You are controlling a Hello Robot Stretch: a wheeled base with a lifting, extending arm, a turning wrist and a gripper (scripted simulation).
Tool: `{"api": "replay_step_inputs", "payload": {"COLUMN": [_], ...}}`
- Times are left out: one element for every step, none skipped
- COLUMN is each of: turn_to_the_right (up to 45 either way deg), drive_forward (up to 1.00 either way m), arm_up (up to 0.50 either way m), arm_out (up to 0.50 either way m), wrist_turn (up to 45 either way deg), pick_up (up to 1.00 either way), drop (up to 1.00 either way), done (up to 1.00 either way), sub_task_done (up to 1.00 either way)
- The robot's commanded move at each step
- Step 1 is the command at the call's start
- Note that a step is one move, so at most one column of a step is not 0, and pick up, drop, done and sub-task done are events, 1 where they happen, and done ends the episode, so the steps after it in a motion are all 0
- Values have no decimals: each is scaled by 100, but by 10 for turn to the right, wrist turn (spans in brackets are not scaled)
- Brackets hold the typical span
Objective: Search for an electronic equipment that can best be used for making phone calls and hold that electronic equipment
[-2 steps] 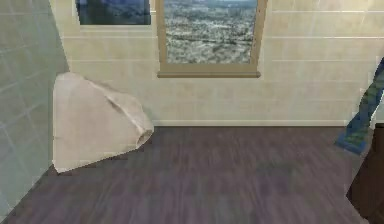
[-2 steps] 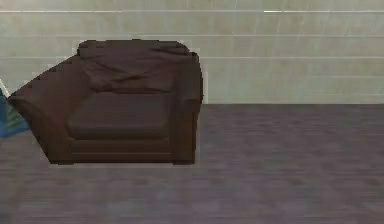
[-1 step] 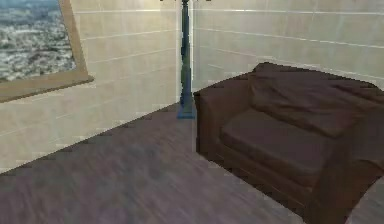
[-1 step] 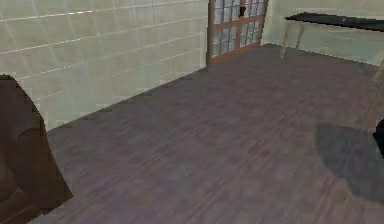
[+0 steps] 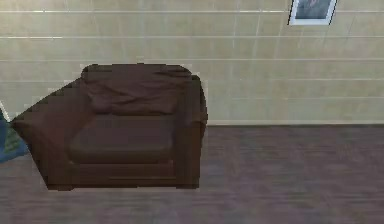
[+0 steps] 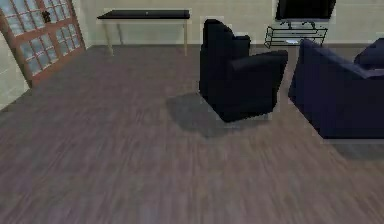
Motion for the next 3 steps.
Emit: {"api": "replay_step_inputs", "payload": {"turn_to_the_right": [450, 300, 0], "drive_forward": [0, 0, 100], "arm_up": [0, 0, 0], "arm_out": [0, 0, 0], "wrist_turn": [0, 0, 0], "pick_up": [0, 0, 0], "drop": [0, 0, 0], "done": [0, 0, 0], "sub_task_done": [0, 0, 0]}}
